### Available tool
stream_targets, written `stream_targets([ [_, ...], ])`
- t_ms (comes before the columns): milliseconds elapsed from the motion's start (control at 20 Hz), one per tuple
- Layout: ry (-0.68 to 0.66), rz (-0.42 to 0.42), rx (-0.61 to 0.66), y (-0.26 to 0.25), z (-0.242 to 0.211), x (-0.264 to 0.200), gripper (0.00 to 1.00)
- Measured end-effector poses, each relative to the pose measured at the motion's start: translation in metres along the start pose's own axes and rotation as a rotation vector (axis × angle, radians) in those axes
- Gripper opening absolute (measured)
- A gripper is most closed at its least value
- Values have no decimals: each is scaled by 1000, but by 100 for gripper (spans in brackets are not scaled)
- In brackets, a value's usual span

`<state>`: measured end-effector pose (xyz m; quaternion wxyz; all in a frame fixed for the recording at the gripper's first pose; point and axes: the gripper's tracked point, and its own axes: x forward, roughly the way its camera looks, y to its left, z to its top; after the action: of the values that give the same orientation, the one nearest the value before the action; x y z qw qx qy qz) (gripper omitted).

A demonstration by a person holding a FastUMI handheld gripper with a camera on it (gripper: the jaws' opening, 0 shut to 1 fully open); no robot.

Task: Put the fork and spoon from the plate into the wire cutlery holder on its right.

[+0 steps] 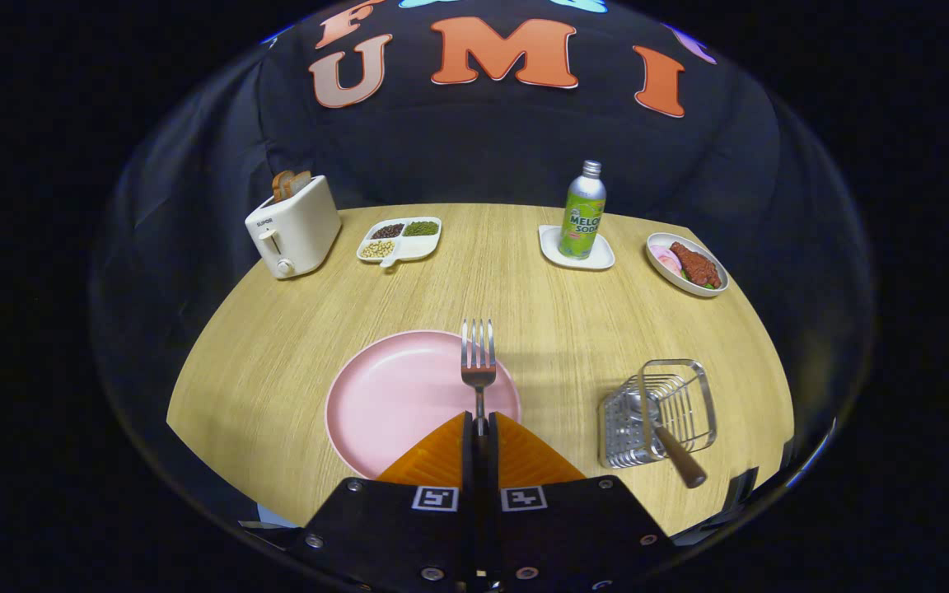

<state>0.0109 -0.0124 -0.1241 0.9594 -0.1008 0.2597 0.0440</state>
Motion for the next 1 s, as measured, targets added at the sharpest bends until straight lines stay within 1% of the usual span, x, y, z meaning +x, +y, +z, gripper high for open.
stream_targets([
  [400, 106, -70, -43, -70, -8, -25, 4],
  [600, 172, -78, -18, -94, -15, -34, 5],
  [700, 195, -103, -34, -110, -15, -38, 4],
  [850, 241, -113, -34, -126, -11, -43, 4],
  [1000, 310, -157, -109, -151, -11, -42, 5],
])
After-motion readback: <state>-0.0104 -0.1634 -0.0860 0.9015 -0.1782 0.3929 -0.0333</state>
